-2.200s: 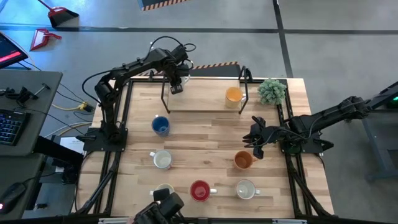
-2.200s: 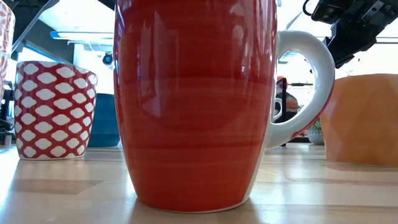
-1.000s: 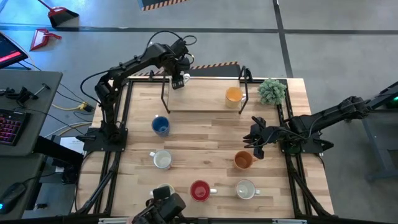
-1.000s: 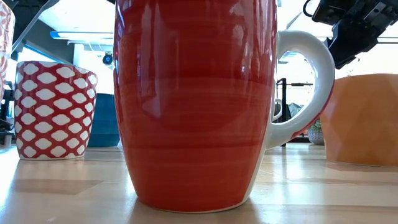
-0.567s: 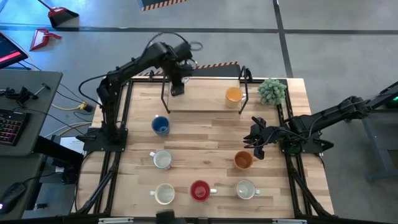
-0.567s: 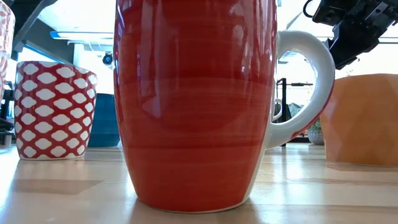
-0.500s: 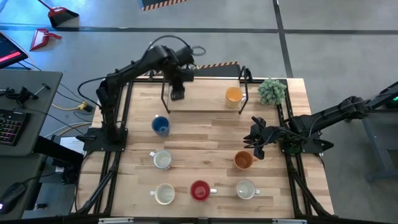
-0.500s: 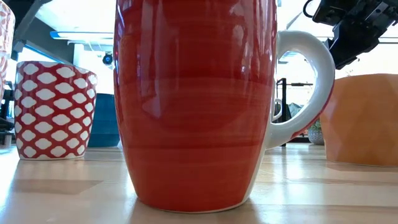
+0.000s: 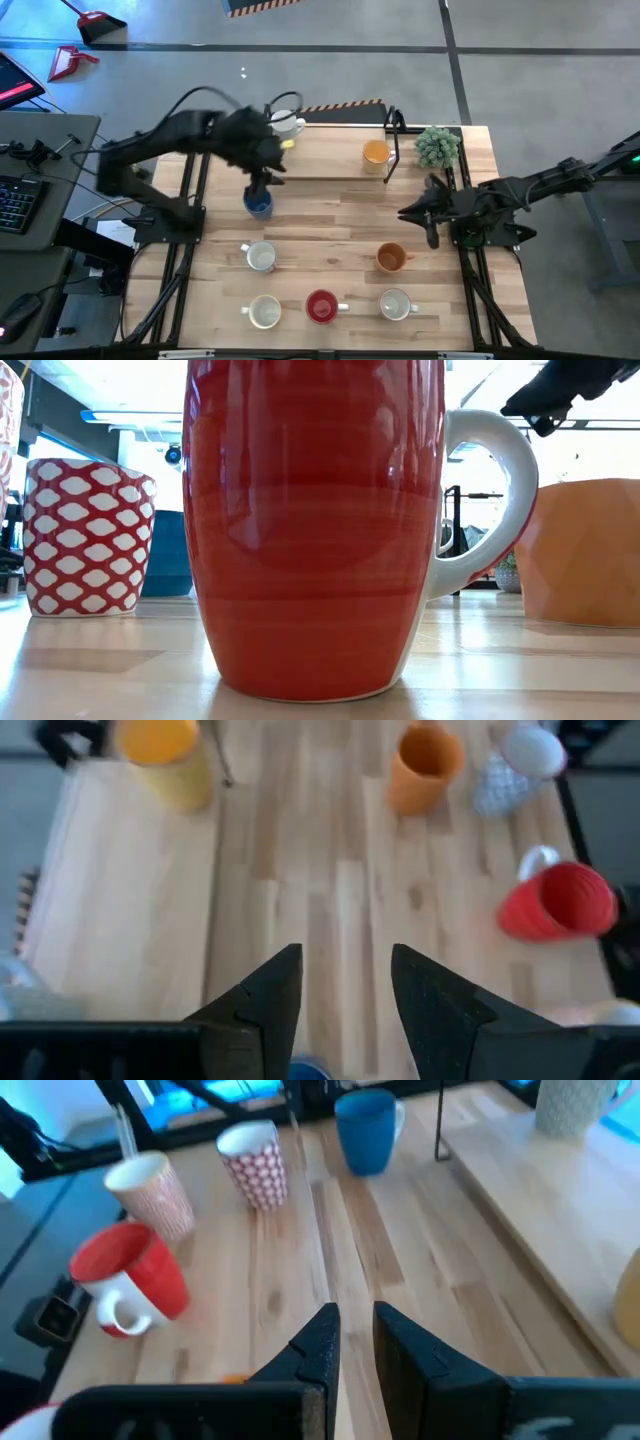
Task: Place coffee mugs
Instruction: Put the red mug on the shelf
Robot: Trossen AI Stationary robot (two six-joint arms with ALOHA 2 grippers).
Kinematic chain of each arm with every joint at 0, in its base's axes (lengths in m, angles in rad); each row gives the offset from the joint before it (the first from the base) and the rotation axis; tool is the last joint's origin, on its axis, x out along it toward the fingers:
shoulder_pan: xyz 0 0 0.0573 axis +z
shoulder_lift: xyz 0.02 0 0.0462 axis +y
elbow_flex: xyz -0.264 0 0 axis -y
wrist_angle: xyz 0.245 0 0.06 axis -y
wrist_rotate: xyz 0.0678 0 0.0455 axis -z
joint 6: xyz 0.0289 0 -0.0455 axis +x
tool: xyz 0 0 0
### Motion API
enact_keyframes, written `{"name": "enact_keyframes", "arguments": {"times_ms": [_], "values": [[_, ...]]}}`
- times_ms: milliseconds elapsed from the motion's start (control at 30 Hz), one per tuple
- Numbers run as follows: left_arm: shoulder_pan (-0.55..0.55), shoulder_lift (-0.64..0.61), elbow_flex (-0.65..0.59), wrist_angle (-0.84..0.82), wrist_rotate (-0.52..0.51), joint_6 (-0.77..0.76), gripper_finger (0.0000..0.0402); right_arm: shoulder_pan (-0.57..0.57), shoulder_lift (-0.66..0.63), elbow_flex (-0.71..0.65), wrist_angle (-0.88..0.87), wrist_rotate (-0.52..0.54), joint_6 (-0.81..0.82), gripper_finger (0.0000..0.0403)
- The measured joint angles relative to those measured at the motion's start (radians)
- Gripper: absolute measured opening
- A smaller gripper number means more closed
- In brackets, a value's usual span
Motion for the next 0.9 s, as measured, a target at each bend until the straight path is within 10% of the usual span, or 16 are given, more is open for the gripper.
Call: {"name": "enact_keyframes", "arguments": {"times_ms": [500, 900], "values": [[-0.114, -0.362, -0.764, 0.364, -0.251, -0.182, 0.0140, 0.001, -0.009, 0.000, 0.023, 0.014, 0.060, 0.0044], [-0.098, -0.366, -0.819, 0.387, -0.334, -0.166, 0.0140, -0.002, -0.009, 0.000, 0.024, 0.027, 0.071, 0.0044]]}}
